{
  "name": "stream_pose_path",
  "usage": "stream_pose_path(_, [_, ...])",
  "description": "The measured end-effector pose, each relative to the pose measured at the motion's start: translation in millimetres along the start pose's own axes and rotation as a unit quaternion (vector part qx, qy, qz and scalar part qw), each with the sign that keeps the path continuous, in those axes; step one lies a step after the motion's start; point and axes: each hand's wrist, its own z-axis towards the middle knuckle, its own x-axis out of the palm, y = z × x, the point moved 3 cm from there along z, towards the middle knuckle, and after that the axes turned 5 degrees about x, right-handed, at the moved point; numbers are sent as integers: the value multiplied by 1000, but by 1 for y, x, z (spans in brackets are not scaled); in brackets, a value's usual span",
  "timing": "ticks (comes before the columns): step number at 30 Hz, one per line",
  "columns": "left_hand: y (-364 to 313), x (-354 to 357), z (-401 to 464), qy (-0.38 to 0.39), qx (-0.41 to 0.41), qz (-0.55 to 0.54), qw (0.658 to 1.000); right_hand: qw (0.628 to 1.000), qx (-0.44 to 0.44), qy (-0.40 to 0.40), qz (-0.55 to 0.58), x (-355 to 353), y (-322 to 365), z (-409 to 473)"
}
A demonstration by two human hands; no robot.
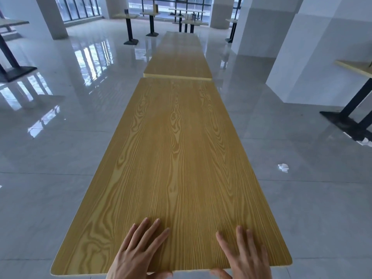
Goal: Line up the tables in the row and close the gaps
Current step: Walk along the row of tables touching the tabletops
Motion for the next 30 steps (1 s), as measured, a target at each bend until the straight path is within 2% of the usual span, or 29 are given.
stream_pose_path(16, [45, -4, 47, 12, -3, 23, 1000, 999, 16, -29, 9, -9, 22, 55])
stream_pose_path(21, [45, -4, 47, 52, -30, 10, 998, 997, 29, -70, 26, 2, 22, 65])
stream_pose_path(26, [47, 1, 49, 5, -40, 32, 999, 991, 3, -128, -23, 0, 26, 63])
stream_pose_path(29, [45, -5, 50, 24, -55, 25, 998, 989, -3, -142, 27, -17, 37, 57])
stream_pose_path(30, [43, -6, 51, 34, -62, 20, 997, 988, -24, -126, 92, -28, 46, 56])
